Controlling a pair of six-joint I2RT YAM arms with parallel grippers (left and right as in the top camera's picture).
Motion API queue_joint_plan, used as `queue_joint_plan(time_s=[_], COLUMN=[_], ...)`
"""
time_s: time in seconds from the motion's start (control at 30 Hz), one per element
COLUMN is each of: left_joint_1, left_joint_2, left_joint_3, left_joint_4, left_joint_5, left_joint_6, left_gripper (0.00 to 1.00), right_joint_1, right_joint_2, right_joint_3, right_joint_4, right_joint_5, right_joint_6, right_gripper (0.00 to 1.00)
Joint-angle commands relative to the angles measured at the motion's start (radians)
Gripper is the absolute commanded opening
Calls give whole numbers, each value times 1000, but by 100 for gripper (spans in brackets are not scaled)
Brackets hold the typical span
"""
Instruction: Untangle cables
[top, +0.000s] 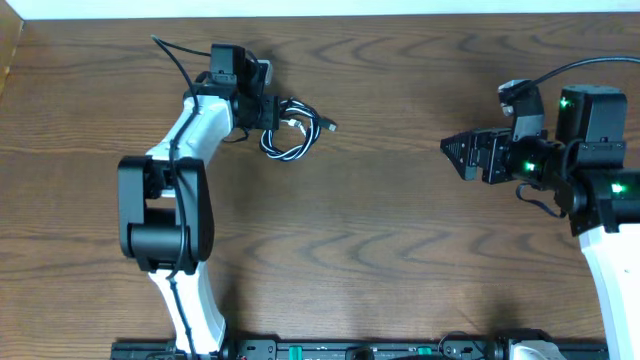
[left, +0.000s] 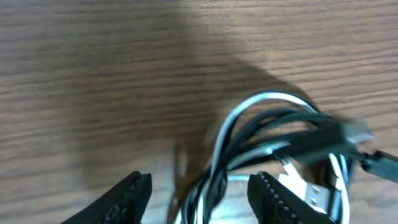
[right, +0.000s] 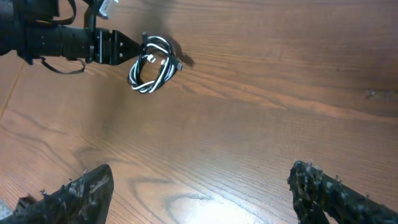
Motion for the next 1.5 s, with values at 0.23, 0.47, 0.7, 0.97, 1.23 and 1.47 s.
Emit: queue_joint_plan(time_s=[0.23, 0.47, 0.7, 0.97, 1.23, 1.47], left_joint_1=[-23, -53, -55, -56, -55, -55], left_joint_2=[112, 130, -11, -319, -437, -437], left_joint_3=[17, 17, 18, 18, 18, 17], left_joint_4=[60, 56, -13, -190, -339, -479], left_joint_5=[-6, -6, -5, 139, 68, 63], left_joint_6=[28, 30, -115, -348, -657, -1044], left_gripper=[53, 8, 8, 7, 7, 8], right_joint_1=[9, 9, 9, 40, 181, 327], right_joint_2=[20, 20, 20, 23, 94, 195], right_joint_3=[16, 16, 16, 16, 16, 16], right_joint_4=[-2, -1, 31, 147, 303, 420], right_joint_5=[-11, -8, -6, -5, -5, -5], right_joint_6=[2, 2, 21, 127, 248, 385], right_gripper=[86, 86, 87, 85, 78, 73])
